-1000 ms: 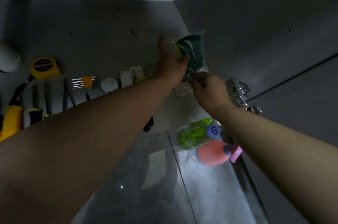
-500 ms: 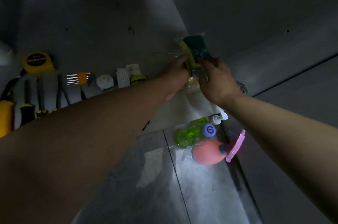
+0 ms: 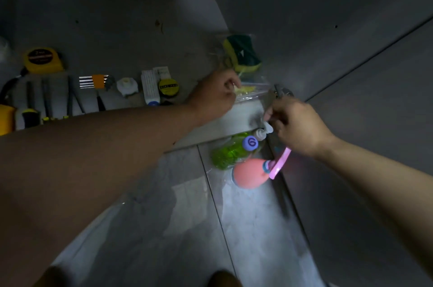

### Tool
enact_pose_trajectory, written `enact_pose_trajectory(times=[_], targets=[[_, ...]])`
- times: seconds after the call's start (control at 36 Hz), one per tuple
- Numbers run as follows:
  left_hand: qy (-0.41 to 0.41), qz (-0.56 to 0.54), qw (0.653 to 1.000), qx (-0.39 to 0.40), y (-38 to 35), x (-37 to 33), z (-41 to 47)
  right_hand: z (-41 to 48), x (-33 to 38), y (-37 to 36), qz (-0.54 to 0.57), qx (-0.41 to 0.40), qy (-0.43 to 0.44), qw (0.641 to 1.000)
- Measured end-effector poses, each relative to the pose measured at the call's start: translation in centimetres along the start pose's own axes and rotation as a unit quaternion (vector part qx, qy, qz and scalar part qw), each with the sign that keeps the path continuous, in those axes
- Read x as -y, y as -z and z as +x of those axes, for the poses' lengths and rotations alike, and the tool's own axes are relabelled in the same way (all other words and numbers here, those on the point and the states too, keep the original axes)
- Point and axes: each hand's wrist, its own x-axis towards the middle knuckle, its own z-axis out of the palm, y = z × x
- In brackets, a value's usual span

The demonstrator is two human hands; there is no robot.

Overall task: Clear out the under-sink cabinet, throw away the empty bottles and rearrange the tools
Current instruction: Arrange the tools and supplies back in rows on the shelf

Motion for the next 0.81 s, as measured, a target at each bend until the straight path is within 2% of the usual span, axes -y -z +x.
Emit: enact_pose_trajectory(times=[0.08,0.17,0.25,0.36,0.53,0.67,0.81], targets=[[-0.037,0.007,0.993,0.116,-0.3,-0.6,-2.7,-2.8,-0.3,0.8,-0.035,0.119,0.053,0.991],[-0.058,0.083,0.968,0.229,-0.9,-1.3,-4.5,-5.2,-0.4,0.4,-0.119,0.227,0.081,0.963],[-0.057,0.142,0.945,0.288,-1.6,-1.5,-6.0,-7.1,-0.5,-1.0,-0.221,0.241,0.065,0.943],[-0.038,0.145,0.951,0.270,-2.4,-1.2,-7.7,-7.9,-0.3,-1.9,-0.235,0.183,0.059,0.953],[-0.037,0.131,0.965,0.226,-2.7,-1.6,-9.1,-8.6,1.3,0.2,-0.235,0.153,0.047,0.959],[-0.031,0.082,0.979,0.182,-0.7,-2.2,-8.2,-7.1,3.1,6.1,-0.087,0.143,-0.070,0.983],[-0.023,-0.008,0.995,0.092,2.9,-3.1,-7.1,-2.8,5.4,12.2,0.000,-0.006,-0.106,0.994]])
